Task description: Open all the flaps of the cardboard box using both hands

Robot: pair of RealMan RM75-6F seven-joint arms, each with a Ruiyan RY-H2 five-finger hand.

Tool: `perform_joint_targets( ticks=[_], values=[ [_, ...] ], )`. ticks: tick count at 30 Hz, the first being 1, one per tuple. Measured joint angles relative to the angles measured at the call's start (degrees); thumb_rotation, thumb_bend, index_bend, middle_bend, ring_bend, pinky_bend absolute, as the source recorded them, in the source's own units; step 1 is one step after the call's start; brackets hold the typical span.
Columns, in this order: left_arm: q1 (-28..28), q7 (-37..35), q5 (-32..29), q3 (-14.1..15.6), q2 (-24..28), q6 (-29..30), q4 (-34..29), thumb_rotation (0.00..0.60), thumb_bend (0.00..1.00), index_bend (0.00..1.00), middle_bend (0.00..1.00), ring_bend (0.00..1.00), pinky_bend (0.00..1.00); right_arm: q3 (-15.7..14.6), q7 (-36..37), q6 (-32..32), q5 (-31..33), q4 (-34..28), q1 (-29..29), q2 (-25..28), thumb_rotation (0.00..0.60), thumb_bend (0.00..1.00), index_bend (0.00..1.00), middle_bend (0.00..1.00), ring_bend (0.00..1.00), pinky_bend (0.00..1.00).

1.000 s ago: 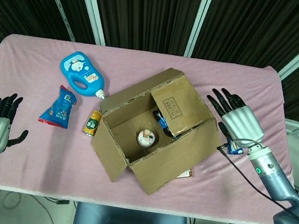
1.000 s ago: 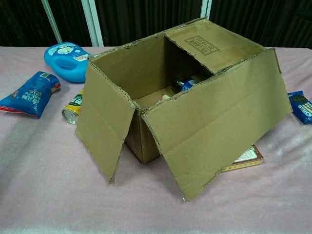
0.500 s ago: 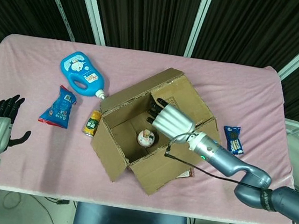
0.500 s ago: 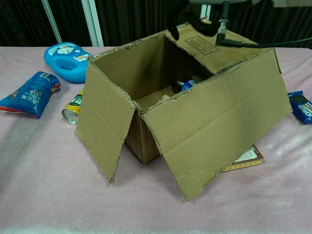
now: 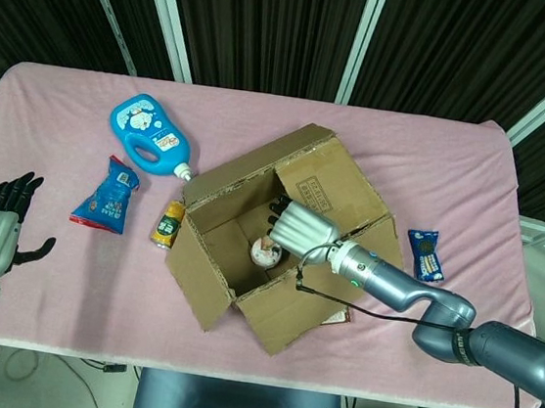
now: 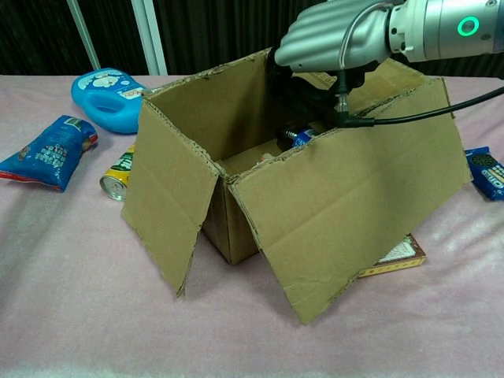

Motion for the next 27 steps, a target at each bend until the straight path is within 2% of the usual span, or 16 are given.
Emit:
perform_joint_targets(
  ticks=[9,27],
  values=[
    [0.56,-0.01,0.05,-0.84,0.15,-0.8,-0.48,0.6,0.24,0.0,0.0,0.0,0.0,-3.03,2.02,-0.99,0.31,0.92,0.99,0.37,0.6,0.95,0.58,0.44,0.25,0.23],
    [1.01,0.25,-0.06,-1.74,0.09,-1.86,-0.78,0.6,0.24,0.0,0.0,0.0,0.0,-4.62,1.19,1.36,0.96,-0.41,0.51,0.58,0.6,0.95,0.58,0.44,0.25,0.23]
  ],
)
